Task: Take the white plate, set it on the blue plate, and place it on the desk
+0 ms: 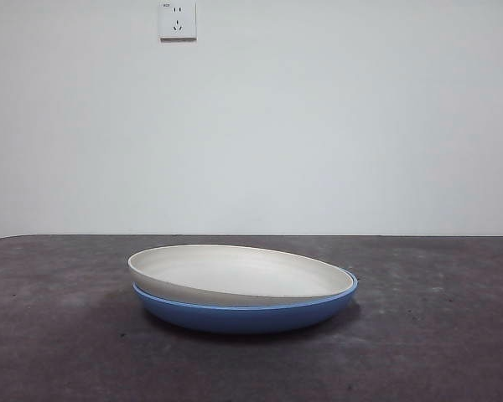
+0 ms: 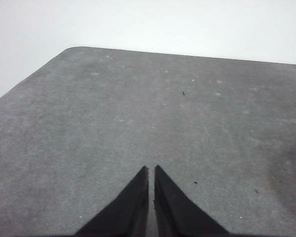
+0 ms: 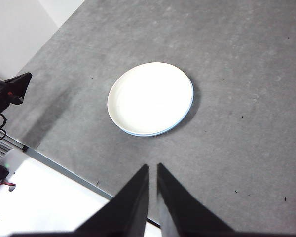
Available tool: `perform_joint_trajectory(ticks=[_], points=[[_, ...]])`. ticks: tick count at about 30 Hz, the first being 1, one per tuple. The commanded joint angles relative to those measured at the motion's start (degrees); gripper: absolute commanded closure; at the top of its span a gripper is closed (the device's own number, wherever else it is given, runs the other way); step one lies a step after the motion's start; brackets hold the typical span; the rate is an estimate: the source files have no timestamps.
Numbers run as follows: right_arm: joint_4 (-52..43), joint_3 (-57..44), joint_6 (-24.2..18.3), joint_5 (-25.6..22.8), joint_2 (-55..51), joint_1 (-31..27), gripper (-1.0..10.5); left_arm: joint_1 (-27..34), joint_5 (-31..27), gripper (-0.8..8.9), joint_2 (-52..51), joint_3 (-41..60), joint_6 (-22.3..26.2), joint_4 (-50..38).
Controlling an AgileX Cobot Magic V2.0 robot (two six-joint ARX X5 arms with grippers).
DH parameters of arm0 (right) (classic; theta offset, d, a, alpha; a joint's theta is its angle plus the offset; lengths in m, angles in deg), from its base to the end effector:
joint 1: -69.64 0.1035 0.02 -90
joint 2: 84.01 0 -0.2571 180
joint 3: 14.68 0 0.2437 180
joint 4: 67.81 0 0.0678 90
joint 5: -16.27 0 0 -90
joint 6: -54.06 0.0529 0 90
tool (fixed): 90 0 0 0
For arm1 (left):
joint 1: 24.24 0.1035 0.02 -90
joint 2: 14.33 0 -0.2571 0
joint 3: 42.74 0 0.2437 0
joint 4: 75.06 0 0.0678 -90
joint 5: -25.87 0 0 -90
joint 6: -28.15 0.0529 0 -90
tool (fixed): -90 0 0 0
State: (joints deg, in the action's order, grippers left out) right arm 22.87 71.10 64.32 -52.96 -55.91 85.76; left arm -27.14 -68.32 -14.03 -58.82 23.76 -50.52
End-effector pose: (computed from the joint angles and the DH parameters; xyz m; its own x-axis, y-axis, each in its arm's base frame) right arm 0.0158 0.0241 0.3667 0.6549 0.5584 -0.5092 -0.4434 0.8296 0.3394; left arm 0.1166 -0.0020 0.1528 0.9881 0.0231 -0.1519 -0.0332 0.9974 -0.0646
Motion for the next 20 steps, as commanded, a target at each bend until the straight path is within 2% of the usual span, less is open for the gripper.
perform_joint_trajectory(ticks=[1, 3, 4, 6, 8, 10, 13, 16, 20], points=[[-0.6, 0.9, -0.6, -0.2, 0.1, 0.0, 9.2, -0.1, -0.1, 7.93, -0.1, 1.2, 0.4, 0.4], [-0.7, 0.9, -1.8, -0.1, 0.1, -0.2, 9.2, -0.1, -0.1, 7.93, -0.1, 1.2, 0.4, 0.4], [-1.2, 0.9, -6.4, -0.9, 0.1, -0.8, 9.2, -0.1, -0.1, 7.93, -0.1, 1.2, 0.4, 0.4], [-3.7, 0.0, -11.3, -1.9, -0.3, -2.2, 9.2, -0.1, -0.1, 7.93, -0.1, 1.2, 0.4, 0.4], [-12.2, -4.7, -17.7, -2.0, -2.6, -4.0, 9.2, -0.1, -0.1, 7.93, -0.1, 1.2, 0.4, 0.4], [-23.8, -12.4, -21.1, -3.0, -6.1, -6.2, 9.2, -0.1, -0.1, 7.93, -0.1, 1.2, 0.4, 0.4], [-43.1, -26.6, -21.2, -3.6, -11.9, -9.7, 9.2, -0.1, -0.1, 7.93, -0.1, 1.2, 0.4, 0.4], [-56.9, -39.7, -21.1, -6.3, -16.9, -12.8, 9.2, -0.1, -0.1, 7.93, -0.1, 1.2, 0.4, 0.4], [-63.5, -53.0, -20.6, -9.7, -21.2, -16.2, 9.2, -0.1, -0.1, 7.93, -0.1, 1.2, 0.4, 0.4]])
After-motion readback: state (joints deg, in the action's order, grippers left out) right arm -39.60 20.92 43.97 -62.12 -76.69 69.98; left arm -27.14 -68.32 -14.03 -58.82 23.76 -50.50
